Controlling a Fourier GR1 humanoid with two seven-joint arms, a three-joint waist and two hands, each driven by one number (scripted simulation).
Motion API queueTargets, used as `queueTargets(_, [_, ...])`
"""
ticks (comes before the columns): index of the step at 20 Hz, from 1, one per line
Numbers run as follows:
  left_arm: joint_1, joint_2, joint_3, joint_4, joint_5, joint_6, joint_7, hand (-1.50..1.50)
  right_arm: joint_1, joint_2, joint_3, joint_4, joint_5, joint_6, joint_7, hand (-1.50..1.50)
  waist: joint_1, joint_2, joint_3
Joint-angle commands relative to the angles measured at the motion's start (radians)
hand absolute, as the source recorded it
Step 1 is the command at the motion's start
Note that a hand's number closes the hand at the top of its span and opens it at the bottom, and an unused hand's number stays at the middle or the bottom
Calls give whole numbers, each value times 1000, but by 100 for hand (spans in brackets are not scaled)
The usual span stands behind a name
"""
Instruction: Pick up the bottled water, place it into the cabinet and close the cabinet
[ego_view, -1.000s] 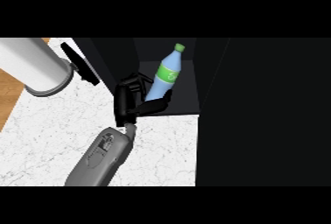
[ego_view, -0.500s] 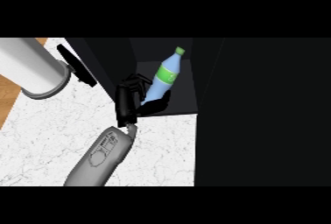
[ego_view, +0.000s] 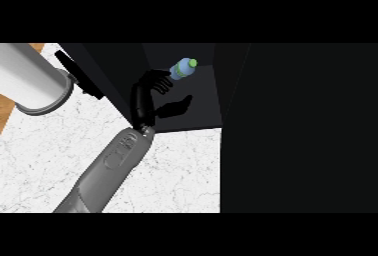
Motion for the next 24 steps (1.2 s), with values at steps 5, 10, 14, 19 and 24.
queueTargets(5, [-247, 31, 137, 388, 37, -150, -82, -150, -25, 16, -20, 9, -26, -15, 2, -150, 4, 23, -8])
queueTargets(10, [-320, 11, 214, 515, 72, -164, -158, -150, -18, -8, -17, 5, -18, 6, 0, -150, 0, 26, -8])
queueTargets(14, [-327, -7, 249, 554, 80, -176, -245, -150, -4, 10, 13, -31, 15, -27, 10, -150, 11, 21, -8])
queueTargets(19, [-312, -8, 331, 525, 152, -315, -415, -150, -13, 16, 4, -2, 10, -26, -10, -150, 31, 15, -8])
queueTargets(24, [-292, -29, 407, 523, 224, -453, -544, -150, 12, -21, -25, -7, 6, -1, -22, -150, 43, 9, -7])
